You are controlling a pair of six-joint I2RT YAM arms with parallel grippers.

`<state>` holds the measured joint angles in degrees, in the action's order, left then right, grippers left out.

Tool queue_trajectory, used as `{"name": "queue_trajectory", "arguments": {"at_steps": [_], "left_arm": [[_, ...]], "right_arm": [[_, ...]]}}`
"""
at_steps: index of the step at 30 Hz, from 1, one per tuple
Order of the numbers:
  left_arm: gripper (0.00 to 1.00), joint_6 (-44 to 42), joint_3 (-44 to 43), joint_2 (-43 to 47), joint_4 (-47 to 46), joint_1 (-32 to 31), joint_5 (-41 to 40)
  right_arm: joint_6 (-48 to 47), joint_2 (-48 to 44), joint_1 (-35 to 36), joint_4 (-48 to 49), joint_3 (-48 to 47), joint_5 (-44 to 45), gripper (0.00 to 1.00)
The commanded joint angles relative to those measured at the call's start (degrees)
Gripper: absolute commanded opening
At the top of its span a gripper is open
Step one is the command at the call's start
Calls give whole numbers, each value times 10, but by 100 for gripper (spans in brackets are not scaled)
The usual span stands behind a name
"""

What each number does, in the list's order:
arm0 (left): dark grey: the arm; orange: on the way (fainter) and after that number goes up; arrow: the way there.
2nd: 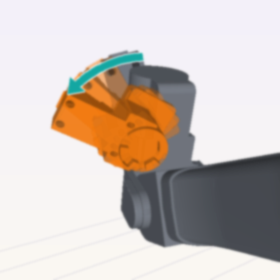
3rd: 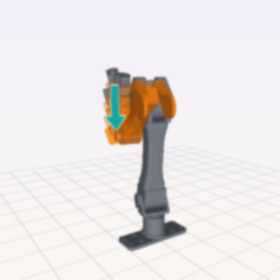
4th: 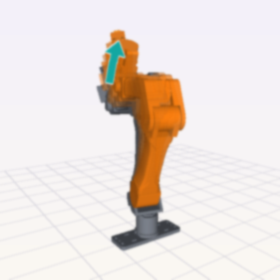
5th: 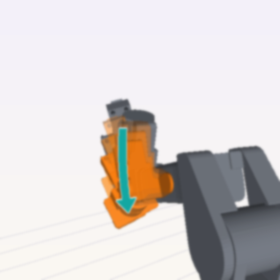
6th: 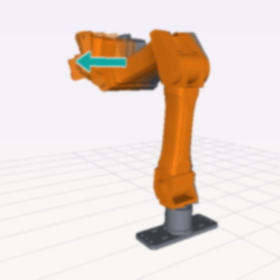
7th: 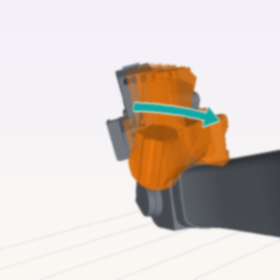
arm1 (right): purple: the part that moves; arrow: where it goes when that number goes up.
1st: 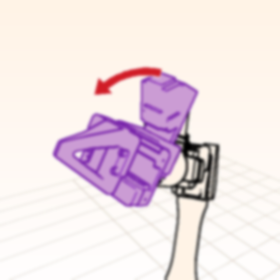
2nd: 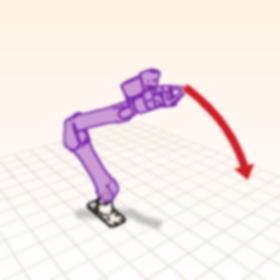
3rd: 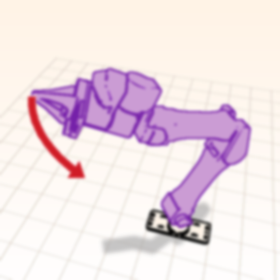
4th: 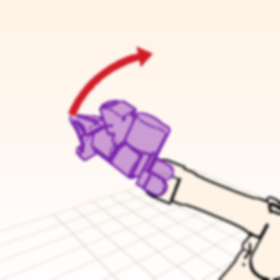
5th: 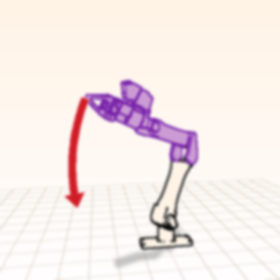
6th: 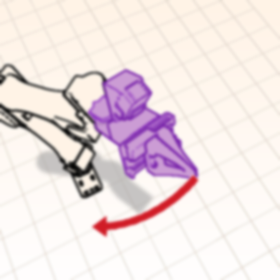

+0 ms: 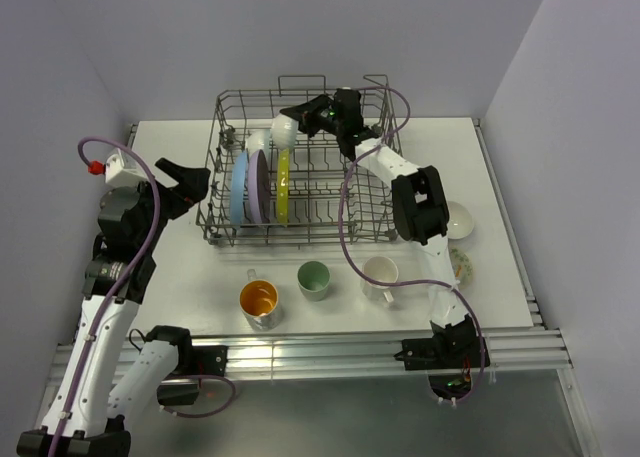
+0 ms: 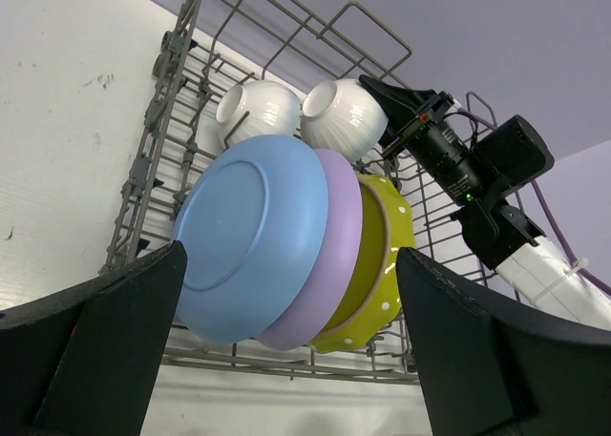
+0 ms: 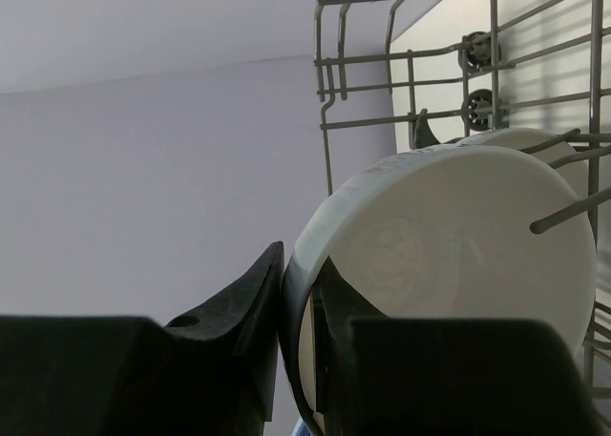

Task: Load the mixed dishes into the dish rack
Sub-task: Insert the bowl into the dish rack

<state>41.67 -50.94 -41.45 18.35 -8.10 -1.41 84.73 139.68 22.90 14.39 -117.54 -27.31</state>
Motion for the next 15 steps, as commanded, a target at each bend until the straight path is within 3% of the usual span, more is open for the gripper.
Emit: {"name": "queue_trajectory", "arguments": {"at_steps": [1,15], "left_arm": [[99,3,0,1,-9,-2,3],[99,5,-9,-29,-9,-2,21]], "right_arm": [[32,-2,-10,-46,23,-20,0],[90,6,-25,43,37,-91,0]]}}
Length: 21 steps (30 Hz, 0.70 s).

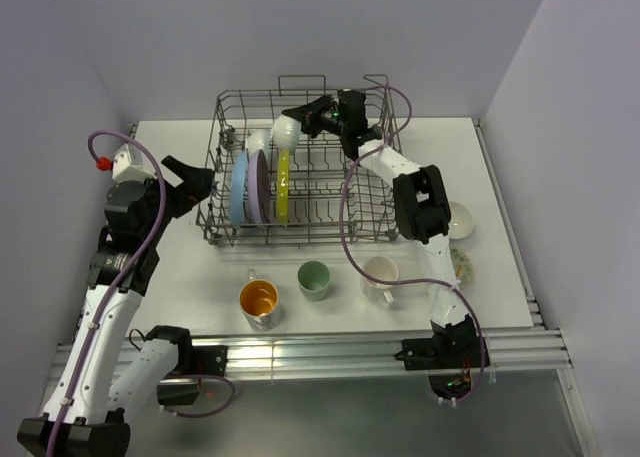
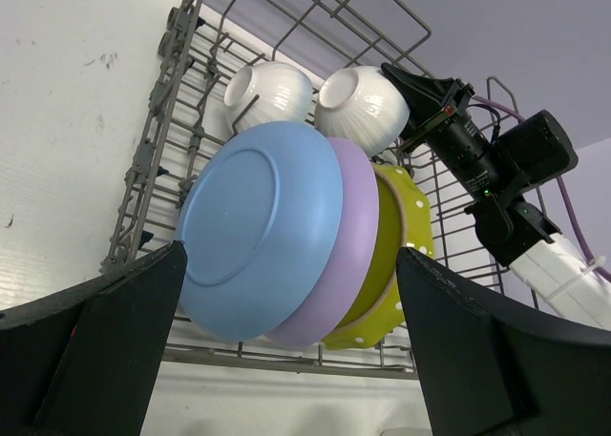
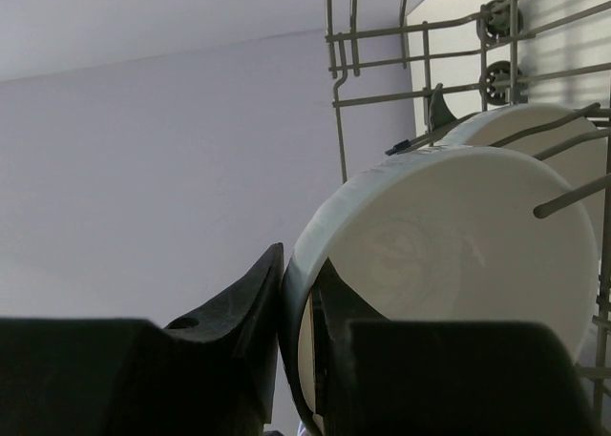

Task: Load the mixed dishes into the dish rack
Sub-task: Insert the bowl into the dish rack

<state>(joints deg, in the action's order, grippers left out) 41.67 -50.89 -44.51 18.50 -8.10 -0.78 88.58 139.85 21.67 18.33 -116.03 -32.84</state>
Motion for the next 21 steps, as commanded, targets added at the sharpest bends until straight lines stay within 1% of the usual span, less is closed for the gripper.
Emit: {"name": "queue_trajectory", "arguments": {"at_steps": [1,13,17,21], "left_arm": [[99,6,-10,1,-10,-2,16],[99,20,-15,0,-7,-2,21],[99,24,-16,-1,-3,-2,23],[99,28,-13,0,-4,-2,25]], "right_arm": [[57,6,-15,11,23,-38,0],[70,36,-22,22,20,-43,0],[82,41,-25,38,29,-47,0],[85,48,-27,40,27,-51,5]]}}
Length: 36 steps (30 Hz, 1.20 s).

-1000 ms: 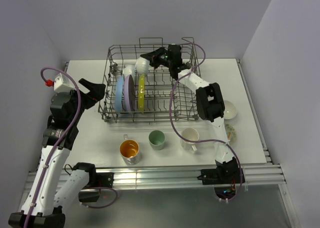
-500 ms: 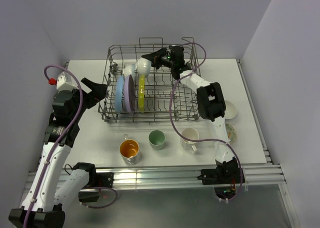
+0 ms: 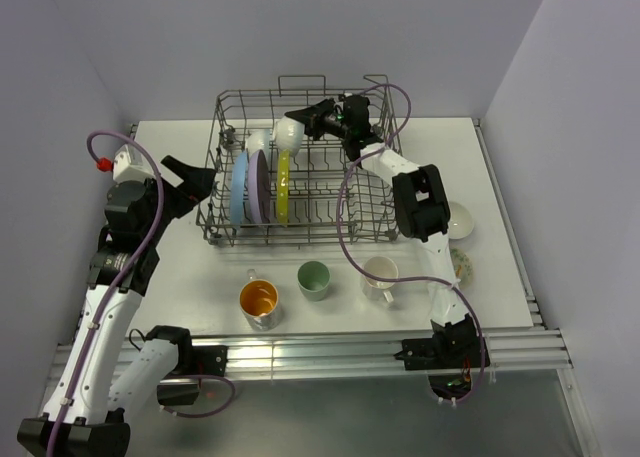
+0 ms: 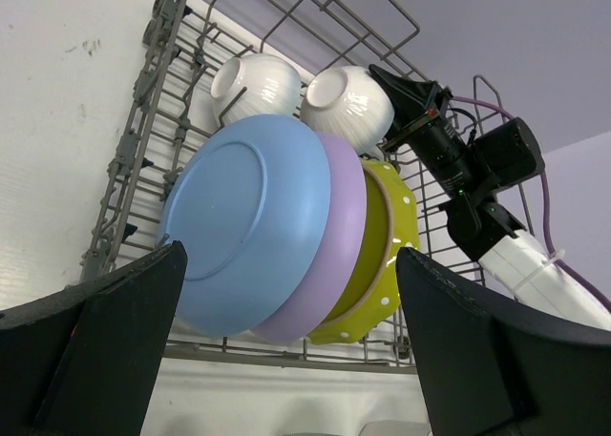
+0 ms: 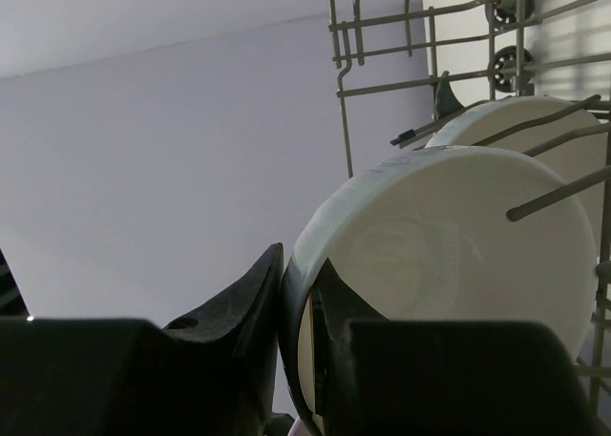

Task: Load the mixed dishes into the dish rack
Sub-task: Insert the bowl into the dish rack

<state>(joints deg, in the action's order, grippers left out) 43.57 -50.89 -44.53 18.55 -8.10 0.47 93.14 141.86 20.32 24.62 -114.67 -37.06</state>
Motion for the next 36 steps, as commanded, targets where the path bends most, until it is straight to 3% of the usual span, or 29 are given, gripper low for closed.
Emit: {"name": "queue_trajectory", "arguments": {"at_steps": [1,10,20,25,36], "left_arm": [[99,12,-11,-1,-6,-2,13],[99,20,-13,-8,-11,-2,16],[99,25,-15,-14,-14,-2,22],[99,26,-17,-18,-13,-2,26],[99,28,-18,-21,-14,-2,30]], "right_arm": [[37,29,-14,-25,13,-9,5],[25,37,-22,-59,9,-6,11],[14,49,-25,-72,7,7,38],[6,55,-25,-67,7,9,40],[-15,66,-23,-74,-5,18,64]]}}
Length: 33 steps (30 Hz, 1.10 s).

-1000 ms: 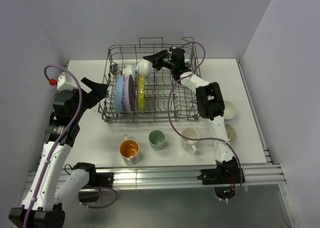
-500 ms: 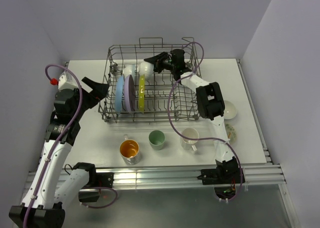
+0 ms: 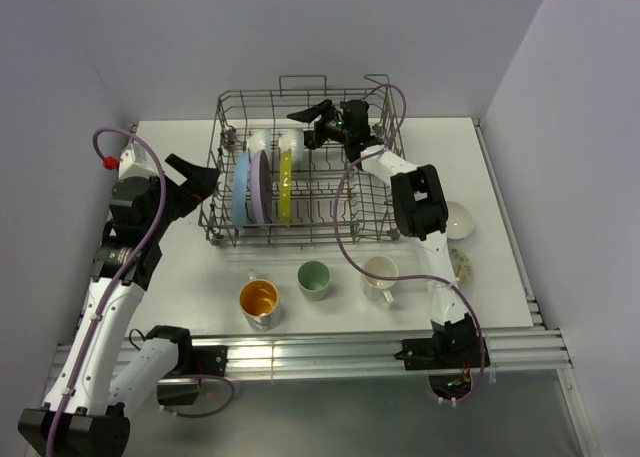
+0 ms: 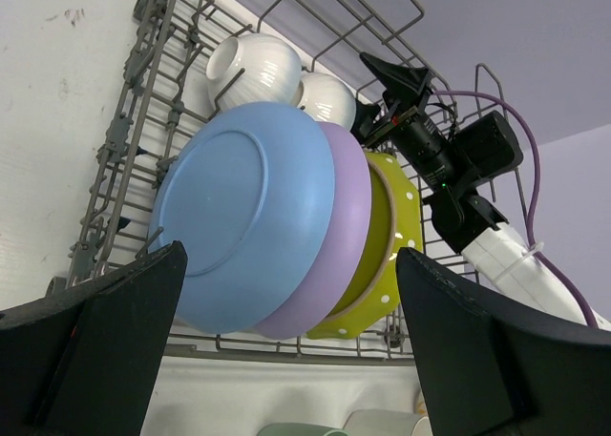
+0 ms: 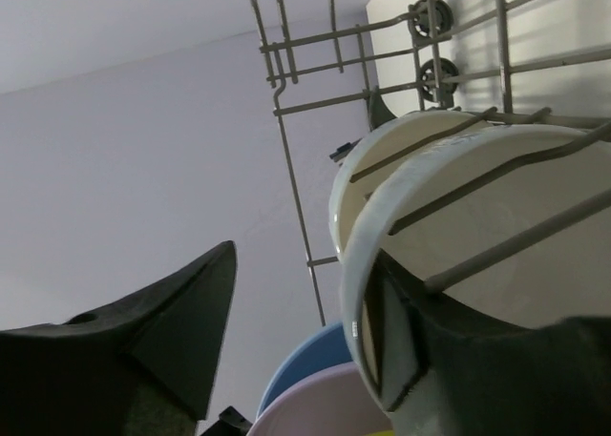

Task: Load the mixed dishes into the dish rack
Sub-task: Insert the bowl into the dish rack

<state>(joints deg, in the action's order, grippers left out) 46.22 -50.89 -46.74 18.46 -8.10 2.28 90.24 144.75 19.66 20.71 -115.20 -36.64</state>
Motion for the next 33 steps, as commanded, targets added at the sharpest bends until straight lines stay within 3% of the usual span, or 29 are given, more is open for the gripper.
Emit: {"name": "queue_trajectory", "arguments": {"at_steps": [1,2,6,8,12,13,20,33], "left_arm": [[99,2,-19,1,-14,-2,11],[99,2,-18,1,-13,-2,11],[99,0,-15,8,-16,-2,8],[99,0,-12,13,-18,-2,6],[99,-2,-1,32,-23,-2,3],[99,-2,1,36,-23,-2,1],[99,-5,12,62,-22,-2,-3],[99,-17,28,106,-13,-2,-8]], "right_arm": [[12,36,-16,-30,-4,12,67],[8,36,-16,-29,-8,11,73],[-43,29,-16,-80,-40,21,80],[-79,20,-15,-123,-67,36,92],[-159,5,-10,-203,-92,81,92],[-171,4,-9,-222,-106,99,99],[-257,-6,6,-297,-132,149,100],[-375,-53,18,-349,-172,262,100]]}}
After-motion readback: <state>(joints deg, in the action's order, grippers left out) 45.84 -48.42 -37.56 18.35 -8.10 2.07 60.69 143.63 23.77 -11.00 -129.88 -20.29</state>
